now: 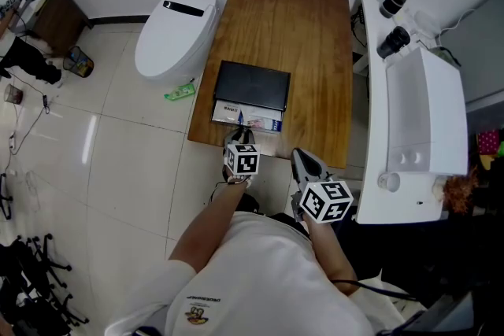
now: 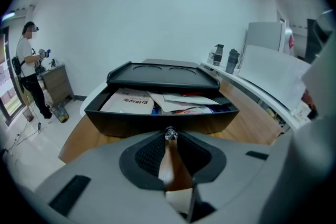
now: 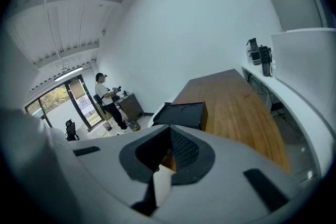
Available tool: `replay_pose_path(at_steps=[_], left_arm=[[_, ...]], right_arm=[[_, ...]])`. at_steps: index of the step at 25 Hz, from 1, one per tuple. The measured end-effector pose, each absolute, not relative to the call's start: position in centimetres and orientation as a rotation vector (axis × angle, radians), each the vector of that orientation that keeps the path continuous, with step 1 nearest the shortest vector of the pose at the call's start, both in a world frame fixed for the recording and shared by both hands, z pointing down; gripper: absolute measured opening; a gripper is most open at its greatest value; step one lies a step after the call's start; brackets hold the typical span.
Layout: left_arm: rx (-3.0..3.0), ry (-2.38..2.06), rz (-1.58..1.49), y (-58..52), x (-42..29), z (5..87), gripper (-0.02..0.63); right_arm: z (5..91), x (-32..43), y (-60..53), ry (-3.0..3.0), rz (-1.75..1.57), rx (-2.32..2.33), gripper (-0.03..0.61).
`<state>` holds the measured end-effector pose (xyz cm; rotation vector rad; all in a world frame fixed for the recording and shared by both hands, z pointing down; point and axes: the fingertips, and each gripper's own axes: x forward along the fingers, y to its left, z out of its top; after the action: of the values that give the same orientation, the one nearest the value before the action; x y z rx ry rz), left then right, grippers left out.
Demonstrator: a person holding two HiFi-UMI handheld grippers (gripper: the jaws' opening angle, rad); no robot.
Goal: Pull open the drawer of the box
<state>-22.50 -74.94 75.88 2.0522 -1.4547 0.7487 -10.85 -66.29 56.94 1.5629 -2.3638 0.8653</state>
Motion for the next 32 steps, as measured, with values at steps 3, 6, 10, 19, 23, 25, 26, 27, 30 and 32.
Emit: replay_pose_path(at_steps=[3,6,10,19,23,25,26,27,30,32], left_arm=[[2.046,-1.459,0.747,-74.4,-22.6,75.9,0.077],[2.042,-1.461,0.746,-73.9,-22.6,76.0,0.077],[2.041,-1.457,0.750,-73.3,-22.7,76.0,0.077],[2.031,-1.454,0.746,-71.7,-23.0,76.4,0.077],[2.028,-1.454,0.743,-71.1,-23.0,76.5,0.077],[2.028,-1.455,0.741,-70.9,-23.1,76.5,0.077],[2.026,-1.455,0.741,-70.9,-23.1,76.5,0.075],[2.024,-1.456,0.741,-70.7,-23.2,76.5,0.077],[2.028,-1.455,0.742,-70.3,-23.3,76.5,0.075],[2.033,-1.455,0.741,-70.1,-23.3,76.5,0.075]], right_arm=[[56.9,-10.7,-65.9,-2.363,0.868,1.560,-0.014],[57.0,-10.5,-65.5,-2.364,0.873,1.558,-0.014],[57.2,-10.8,-65.1,-2.365,0.884,1.548,-0.014],[57.5,-11.3,-64.3,-2.367,0.893,1.519,-0.014],[57.6,-11.3,-63.9,-2.362,0.898,1.512,-0.014],[57.7,-11.4,-63.7,-2.362,0.900,1.508,-0.014],[57.8,-11.4,-63.7,-2.362,0.902,1.505,-0.014],[57.8,-11.5,-63.6,-2.362,0.904,1.502,-0.014],[57.8,-11.7,-63.4,-2.363,0.908,1.494,-0.014],[58.0,-11.8,-63.4,-2.364,0.910,1.489,-0.014]])
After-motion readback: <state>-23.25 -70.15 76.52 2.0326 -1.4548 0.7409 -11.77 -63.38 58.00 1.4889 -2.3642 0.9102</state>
